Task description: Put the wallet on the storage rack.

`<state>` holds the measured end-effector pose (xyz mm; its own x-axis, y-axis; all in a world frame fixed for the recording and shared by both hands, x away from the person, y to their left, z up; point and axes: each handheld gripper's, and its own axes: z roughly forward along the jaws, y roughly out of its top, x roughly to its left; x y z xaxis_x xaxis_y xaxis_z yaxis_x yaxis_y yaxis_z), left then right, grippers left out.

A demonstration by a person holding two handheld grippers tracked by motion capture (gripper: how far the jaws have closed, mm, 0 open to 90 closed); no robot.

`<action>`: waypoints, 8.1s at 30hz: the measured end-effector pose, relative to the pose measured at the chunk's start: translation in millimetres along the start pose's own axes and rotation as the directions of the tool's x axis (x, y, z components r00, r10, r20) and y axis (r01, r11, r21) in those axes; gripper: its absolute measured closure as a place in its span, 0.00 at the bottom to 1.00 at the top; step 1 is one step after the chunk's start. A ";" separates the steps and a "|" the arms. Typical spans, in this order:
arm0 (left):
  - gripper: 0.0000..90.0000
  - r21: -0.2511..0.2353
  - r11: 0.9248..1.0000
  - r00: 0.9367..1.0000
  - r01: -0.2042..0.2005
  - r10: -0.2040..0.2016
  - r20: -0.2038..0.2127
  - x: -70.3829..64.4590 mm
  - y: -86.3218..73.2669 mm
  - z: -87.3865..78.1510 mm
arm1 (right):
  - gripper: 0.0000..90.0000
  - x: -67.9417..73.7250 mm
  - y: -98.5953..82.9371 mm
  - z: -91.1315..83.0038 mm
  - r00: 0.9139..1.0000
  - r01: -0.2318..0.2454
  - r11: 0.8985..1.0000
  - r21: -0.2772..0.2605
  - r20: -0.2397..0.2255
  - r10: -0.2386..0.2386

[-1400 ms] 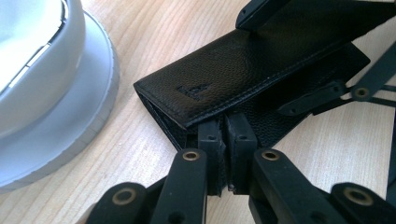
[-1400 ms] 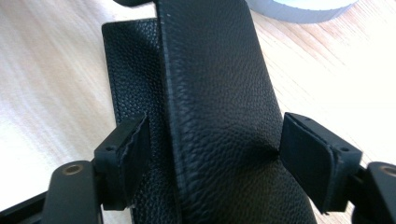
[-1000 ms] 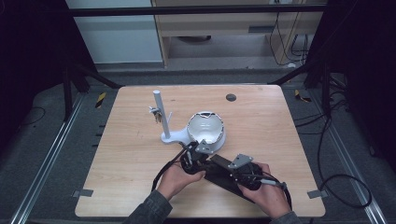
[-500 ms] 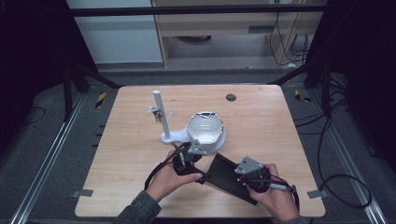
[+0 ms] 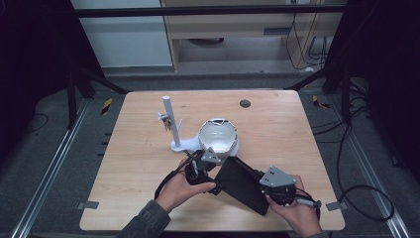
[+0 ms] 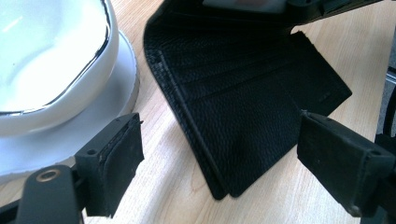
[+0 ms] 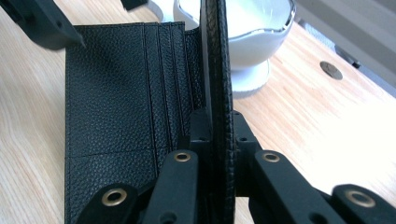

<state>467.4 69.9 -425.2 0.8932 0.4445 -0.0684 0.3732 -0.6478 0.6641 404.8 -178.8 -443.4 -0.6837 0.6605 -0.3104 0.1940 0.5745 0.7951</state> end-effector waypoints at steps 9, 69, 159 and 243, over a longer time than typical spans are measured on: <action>0.18 0.035 0.999 0.999 0.010 -0.011 0.032 4.8 -0.7 13.1 | 0.93 -2.1 1.3 -3.7 1.000 -0.026 0.998 -0.065 0.005 0.026; 0.90 -0.005 1.000 0.998 -0.010 0.010 -0.068 27.0 112.1 -120.8 | 0.10 -32.8 -60.2 25.1 0.925 -0.379 0.914 0.146 0.052 0.375; 0.79 0.015 0.994 0.974 0.112 -0.107 -0.200 90.2 120.4 -61.9 | 0.06 -48.4 -78.0 33.5 0.876 -0.483 0.846 0.225 0.128 0.465; 0.30 -0.146 0.985 0.941 -0.087 0.033 -0.337 38.5 120.4 -99.6 | 0.05 -47.3 -78.2 33.8 0.883 -0.469 0.854 0.225 0.123 0.453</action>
<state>521.8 70.7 -273.7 0.7682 0.6053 0.2084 0.2533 -0.5864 0.7694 445.8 -238.5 -508.5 -0.4290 0.9030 0.0216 0.6450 0.2896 0.7072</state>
